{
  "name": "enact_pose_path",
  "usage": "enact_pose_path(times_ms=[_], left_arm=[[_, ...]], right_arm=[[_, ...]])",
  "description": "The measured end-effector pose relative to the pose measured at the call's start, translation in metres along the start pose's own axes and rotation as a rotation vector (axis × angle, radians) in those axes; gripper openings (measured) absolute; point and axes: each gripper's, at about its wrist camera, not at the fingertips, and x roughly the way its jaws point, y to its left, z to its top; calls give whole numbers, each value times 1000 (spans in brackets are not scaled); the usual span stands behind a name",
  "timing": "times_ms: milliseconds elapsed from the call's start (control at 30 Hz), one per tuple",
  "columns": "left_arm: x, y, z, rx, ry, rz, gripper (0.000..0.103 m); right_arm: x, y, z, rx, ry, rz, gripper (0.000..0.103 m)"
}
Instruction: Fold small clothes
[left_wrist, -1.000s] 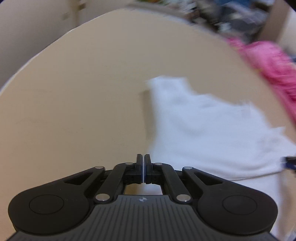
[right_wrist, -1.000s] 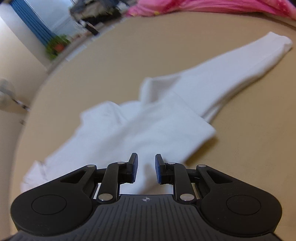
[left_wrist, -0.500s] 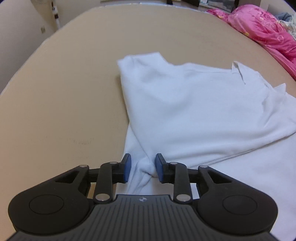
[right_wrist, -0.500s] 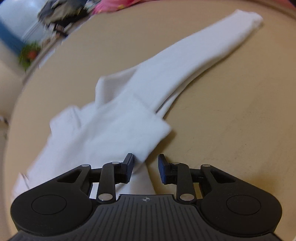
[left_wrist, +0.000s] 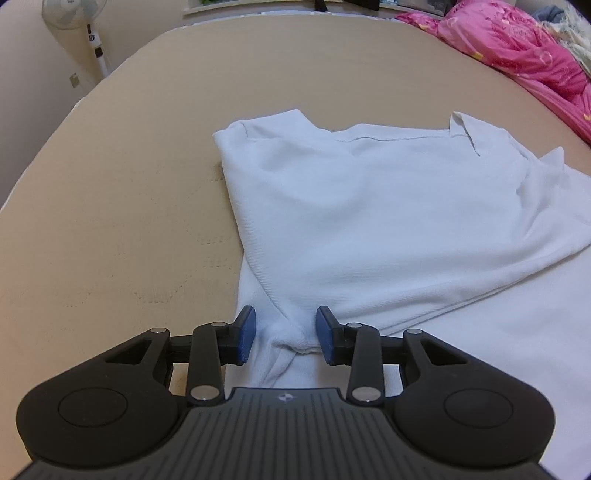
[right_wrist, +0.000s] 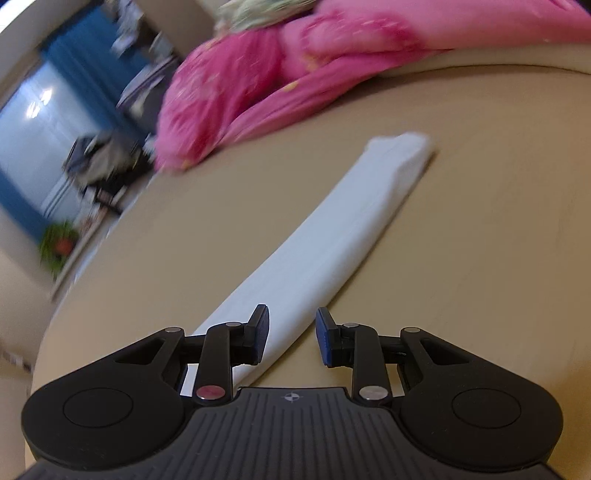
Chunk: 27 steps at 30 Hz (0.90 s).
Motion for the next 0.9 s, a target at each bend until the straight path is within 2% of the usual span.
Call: enact_pose_path(times_ms=[133,233,400,667,800,900], left_arm=[[-2,-2,-1,14,-10,4,41],[-4,-3,-5,29,-20,6,41],[-4,-2,-5,23,-28,1,41],[-4,-3,-5,35,-35,4,41],[-5,-3,-5,36,-34,4,41],[-5,-3,-5,36,-33,5,41]], right_arm=[[23,-50,20,153,-63,-7,29],[41,-74,30,247,-86,26,29],[62,-105,37,386,-151,69,19],[80,-100,38,313,-183,77,19],[80,-99,41,329,-189,56,7],[75,-95,41,317,-210,37,5]])
